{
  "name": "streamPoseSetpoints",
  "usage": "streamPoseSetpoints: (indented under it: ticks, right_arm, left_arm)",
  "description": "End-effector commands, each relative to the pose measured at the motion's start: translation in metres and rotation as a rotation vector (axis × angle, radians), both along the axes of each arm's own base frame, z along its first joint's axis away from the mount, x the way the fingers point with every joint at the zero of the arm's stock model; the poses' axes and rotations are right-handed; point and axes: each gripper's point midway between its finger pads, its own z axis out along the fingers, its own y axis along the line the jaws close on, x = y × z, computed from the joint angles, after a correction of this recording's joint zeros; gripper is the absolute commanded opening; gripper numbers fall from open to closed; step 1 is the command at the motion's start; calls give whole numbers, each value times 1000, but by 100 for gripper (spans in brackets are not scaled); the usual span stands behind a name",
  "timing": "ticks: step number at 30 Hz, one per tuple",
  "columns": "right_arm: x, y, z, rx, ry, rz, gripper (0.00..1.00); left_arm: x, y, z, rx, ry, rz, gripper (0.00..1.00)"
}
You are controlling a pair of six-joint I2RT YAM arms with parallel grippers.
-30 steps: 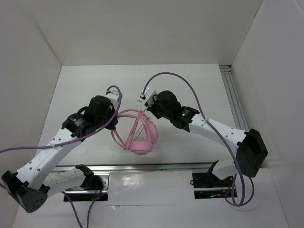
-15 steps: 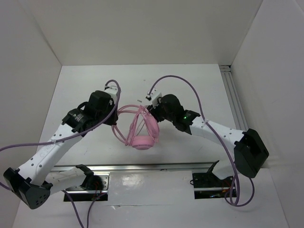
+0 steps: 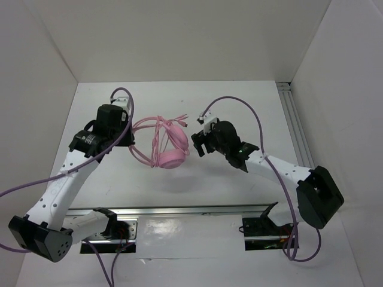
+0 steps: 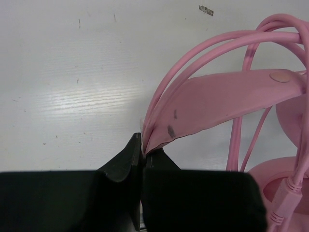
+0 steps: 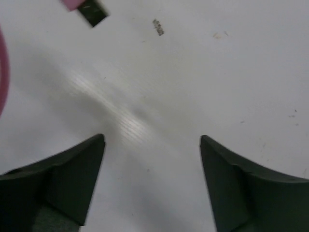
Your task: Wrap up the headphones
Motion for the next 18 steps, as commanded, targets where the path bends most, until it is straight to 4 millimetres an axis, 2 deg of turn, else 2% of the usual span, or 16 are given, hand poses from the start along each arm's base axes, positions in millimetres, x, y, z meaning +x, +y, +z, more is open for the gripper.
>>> streamPoseSetpoints:
  ticks: [1,3,4,5,6,7,8,9,10,13,18]
  right_arm:
    - [22,-20,37,126,-83,-136,100]
    - [29,-36,40,131,-77,-218,100]
    - [33,-46,37,126,-69,-265,100]
    - [37,-52,40,124,-75,-314,100]
    - [38,-62,35,123,-53,-361,100]
    - [39,-65,42,136,-60,-390,100]
    - [41,-73,39,130,-51,-422,100]
    - [41,-79,37,122,-38,-447,100]
    - [40,-81,39,133,-33,-463,100]
    - [38,-86,45,153,-25,-482,100]
    - [26,-73,70,244,-36,-400,100]
  left_arm:
    - [19,-8,28,-128,-99,35,0]
    - [18,-4,12,-126,-67,57,0]
    - [20,0,10,-140,-76,81,0]
    - [18,-1,-4,-141,-50,73,0]
    - [22,2,-6,-144,-63,85,0]
    - [24,5,-11,-143,-61,97,0]
    - [22,6,-16,-139,-49,98,0]
    - [23,7,-26,-136,-30,94,0]
    - [25,8,-27,-145,-39,94,0]
    - [29,20,-50,-122,-8,130,0]
    - [24,39,-90,-60,39,159,0]
